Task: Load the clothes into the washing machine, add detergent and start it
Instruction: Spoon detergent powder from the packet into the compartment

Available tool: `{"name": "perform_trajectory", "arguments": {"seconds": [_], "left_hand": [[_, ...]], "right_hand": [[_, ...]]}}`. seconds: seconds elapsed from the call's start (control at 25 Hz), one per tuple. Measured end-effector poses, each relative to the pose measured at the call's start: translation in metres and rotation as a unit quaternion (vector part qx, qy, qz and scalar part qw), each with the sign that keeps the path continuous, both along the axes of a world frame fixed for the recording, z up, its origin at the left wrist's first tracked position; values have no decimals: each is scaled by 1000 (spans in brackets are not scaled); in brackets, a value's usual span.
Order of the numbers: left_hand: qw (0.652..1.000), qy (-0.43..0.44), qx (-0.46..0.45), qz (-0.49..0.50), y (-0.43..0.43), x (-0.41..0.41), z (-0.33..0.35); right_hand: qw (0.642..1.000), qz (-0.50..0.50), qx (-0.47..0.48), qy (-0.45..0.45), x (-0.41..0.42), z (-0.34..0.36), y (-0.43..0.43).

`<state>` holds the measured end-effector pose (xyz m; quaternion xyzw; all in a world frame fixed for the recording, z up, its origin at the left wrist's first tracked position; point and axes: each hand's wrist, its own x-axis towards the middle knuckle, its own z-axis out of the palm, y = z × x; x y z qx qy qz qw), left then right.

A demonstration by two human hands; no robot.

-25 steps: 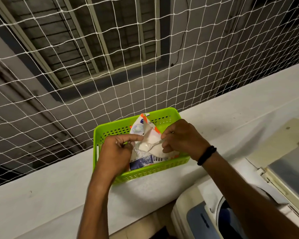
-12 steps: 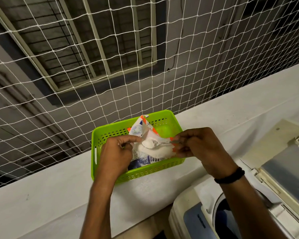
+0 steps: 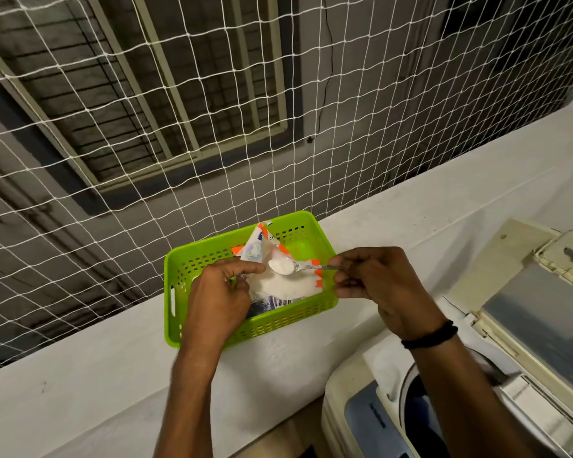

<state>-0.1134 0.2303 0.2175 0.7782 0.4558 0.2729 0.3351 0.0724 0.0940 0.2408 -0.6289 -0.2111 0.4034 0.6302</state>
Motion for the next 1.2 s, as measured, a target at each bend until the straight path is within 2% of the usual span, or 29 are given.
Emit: {"name": "perform_trajectory", "arguments": {"seconds": [0.4, 0.68, 1.0, 1.2], "left_hand": [[998, -14, 57, 15, -19, 1, 7], [989, -109, 90, 39, -34, 10, 22], [959, -254, 120, 43, -72, 44, 33], [954, -278, 111, 2, -92, 74, 25]], "right_hand": [[1000, -14, 16, -6, 0, -1, -14], [999, -39, 17, 8, 2, 5, -30], [996, -82, 34, 5, 14, 6, -68], [989, -143, 32, 1, 30, -1, -105]]}}
